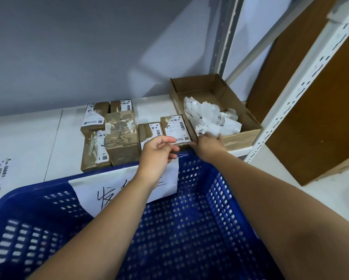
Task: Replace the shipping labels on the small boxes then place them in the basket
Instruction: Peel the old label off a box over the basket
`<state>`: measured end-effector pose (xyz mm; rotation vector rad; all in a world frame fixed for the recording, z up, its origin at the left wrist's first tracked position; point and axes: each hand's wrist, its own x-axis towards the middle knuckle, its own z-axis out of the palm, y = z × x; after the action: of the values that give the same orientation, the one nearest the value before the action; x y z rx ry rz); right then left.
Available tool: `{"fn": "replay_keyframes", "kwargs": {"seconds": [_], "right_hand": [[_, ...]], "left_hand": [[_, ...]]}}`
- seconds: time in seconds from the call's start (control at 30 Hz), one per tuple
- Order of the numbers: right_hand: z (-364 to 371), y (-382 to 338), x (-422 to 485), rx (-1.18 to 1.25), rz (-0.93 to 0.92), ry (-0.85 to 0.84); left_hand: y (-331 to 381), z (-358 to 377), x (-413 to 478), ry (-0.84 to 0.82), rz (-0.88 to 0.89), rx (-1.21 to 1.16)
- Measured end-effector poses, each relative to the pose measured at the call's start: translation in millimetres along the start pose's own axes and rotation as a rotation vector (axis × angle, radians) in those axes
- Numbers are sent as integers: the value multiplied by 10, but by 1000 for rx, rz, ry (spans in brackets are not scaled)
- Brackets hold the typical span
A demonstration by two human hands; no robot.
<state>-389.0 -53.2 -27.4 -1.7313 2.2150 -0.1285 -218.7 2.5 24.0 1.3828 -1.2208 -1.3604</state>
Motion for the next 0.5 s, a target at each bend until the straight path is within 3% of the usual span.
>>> {"fn": "replay_keyframes", "kwargs": {"seconds": [0.1,0.23,0.33,0.5], "right_hand": [[122,39,-54,-103,-47,55],[187,49,-113,162,-58,273],[174,-81,-291,256,-60,412],[87,-577,-594,410,-194,429]], "left_hand": [[-20,-2,-32,-15,3,32],[-33,-82,-151,-23,90,105],[-10,-196,-249,125,243,150],[36,-445,-319,309,396,191]]}}
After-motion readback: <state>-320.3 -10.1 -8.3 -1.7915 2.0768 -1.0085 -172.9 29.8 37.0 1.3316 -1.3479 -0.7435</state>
